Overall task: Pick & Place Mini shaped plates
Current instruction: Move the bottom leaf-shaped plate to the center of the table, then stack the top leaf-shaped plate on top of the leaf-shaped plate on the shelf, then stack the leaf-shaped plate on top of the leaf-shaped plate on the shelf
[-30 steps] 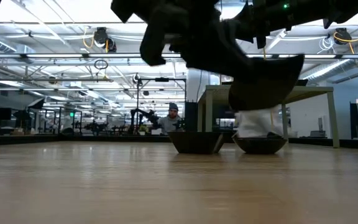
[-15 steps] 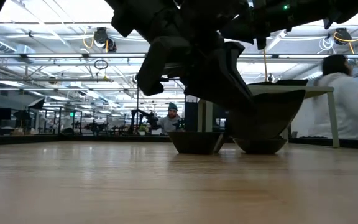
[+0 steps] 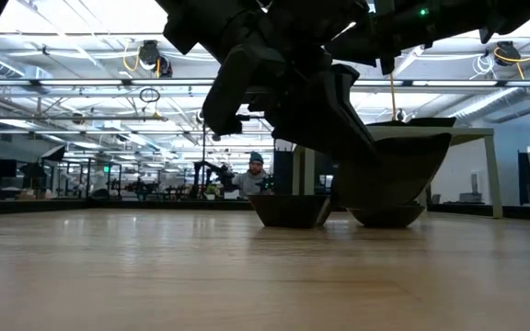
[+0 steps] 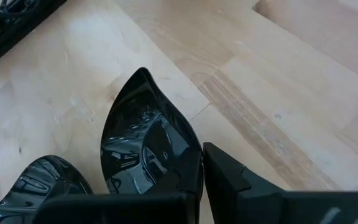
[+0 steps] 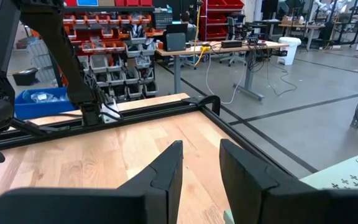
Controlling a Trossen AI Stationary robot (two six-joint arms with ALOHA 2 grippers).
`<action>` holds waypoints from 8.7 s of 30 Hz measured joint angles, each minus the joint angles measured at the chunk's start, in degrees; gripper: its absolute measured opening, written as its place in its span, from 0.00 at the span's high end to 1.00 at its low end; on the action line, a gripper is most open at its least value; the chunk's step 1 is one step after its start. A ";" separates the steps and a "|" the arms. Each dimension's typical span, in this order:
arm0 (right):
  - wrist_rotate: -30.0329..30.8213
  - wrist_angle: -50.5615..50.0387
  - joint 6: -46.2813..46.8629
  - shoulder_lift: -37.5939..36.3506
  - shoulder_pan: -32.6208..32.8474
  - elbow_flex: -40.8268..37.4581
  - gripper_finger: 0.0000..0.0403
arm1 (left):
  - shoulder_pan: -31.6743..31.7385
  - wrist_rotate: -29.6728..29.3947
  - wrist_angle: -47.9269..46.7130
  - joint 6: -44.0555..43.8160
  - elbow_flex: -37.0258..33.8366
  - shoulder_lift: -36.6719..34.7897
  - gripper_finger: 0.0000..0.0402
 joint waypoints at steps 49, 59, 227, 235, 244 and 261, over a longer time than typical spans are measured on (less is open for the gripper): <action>-8.63 -30.29 18.32 -0.14 0.07 -0.01 0.74 | -0.84 -32.21 -24.04 -32.45 0.04 -27.14 0.58; -13.13 -48.70 48.09 0.05 0.09 -0.04 0.57 | 0.77 -36.87 -23.89 -38.48 0.07 -35.87 0.60; -40.45 -68.08 -14.14 -0.01 -49.38 37.84 0.70 | 29.65 -24.50 -24.24 -40.68 0.02 -37.47 0.60; -16.80 -64.24 -21.76 -0.23 -44.86 28.66 0.70 | 27.25 -17.38 -34.74 -55.73 -0.04 -37.11 0.60; -12.44 -51.94 -22.79 -0.04 -46.86 19.24 0.71 | 21.41 -17.38 -33.24 -60.13 -0.04 -37.11 0.60; -23.15 -43.43 -16.63 -4.85 -47.49 17.44 0.71 | 16.84 -18.43 -33.05 -60.06 -0.04 -37.11 0.60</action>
